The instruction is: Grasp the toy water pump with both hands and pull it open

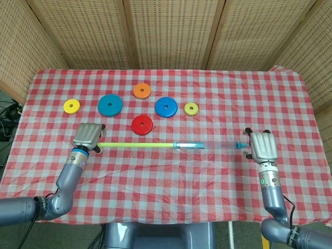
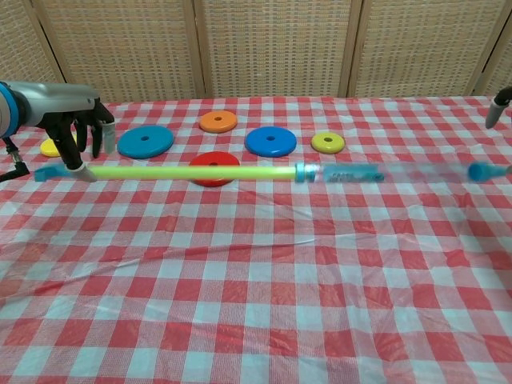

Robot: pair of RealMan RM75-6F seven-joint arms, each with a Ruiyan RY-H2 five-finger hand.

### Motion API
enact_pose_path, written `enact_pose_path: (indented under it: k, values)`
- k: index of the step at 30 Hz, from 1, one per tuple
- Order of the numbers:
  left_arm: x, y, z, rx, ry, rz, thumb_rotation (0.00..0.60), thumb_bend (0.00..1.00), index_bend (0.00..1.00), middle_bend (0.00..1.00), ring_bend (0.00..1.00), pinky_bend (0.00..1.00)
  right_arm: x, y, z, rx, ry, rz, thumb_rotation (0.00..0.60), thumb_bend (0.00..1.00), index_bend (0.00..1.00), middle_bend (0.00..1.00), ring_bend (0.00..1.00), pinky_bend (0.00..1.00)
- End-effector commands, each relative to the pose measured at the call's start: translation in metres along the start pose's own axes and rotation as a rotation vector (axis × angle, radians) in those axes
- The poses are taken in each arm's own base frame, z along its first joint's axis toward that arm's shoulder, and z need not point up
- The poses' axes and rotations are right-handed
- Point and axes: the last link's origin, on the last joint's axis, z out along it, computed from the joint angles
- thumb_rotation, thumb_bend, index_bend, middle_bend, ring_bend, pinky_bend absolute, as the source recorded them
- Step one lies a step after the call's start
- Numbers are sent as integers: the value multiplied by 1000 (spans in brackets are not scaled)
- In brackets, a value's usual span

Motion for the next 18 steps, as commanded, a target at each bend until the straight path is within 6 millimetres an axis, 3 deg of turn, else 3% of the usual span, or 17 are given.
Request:
enact_pose_path:
  k: [1, 4, 9, 18]
  values:
    - [0, -1, -6, -12, -34, 0, 600, 53, 146, 0, 20, 42, -2, 2, 0, -10, -28, -4, 600, 239, 102, 156, 129, 73]
    - [0, -3, -12, -24, -23, -12, 600, 52, 136, 0, 0, 0, -4, 3, 0, -14, -41, 4, 600, 230, 69, 72, 41, 24]
    - [-2, -13, -30, -64, 42, -109, 600, 63, 134, 0, 0, 0, -2, 8, -10, -3, -43, 126, 600, 231, 69, 46, 23, 3]
    - [-27, -60, -93, -170, 275, -143, 600, 60, 0, 0, 0, 0, -9, 53, -44, 88, 18, 128, 600, 156, 0, 0, 0, 0]
